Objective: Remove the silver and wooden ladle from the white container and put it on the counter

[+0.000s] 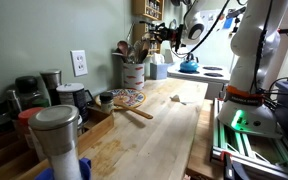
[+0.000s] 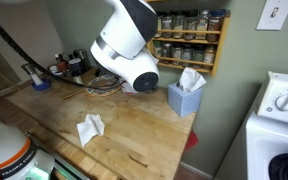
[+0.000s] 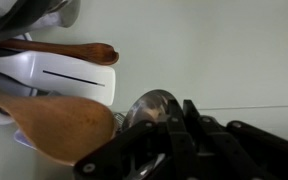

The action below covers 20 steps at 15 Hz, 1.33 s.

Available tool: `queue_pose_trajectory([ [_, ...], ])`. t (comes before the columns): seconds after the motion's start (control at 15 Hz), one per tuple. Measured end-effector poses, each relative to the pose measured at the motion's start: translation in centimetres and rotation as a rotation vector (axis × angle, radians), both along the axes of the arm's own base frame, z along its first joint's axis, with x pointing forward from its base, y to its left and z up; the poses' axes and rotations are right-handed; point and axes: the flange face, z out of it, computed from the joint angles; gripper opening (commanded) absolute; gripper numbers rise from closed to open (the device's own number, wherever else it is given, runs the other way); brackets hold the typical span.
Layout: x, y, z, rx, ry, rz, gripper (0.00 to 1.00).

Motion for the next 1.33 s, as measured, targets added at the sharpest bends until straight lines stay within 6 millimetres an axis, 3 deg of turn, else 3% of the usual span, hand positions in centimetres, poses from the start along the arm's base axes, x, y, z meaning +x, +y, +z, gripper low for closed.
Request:
queue_pose_trajectory([
  [0.4, 0.0, 0.4, 1.9, -0.030, -0.065, 0.014, 0.02],
  [1.0, -1.1, 1.7, 7.8, -0.045, -0.212, 0.071, 0.02],
  [1.33, -1.7, 2.2, 9.9, -0.055, -0.262, 0.086, 0.02],
])
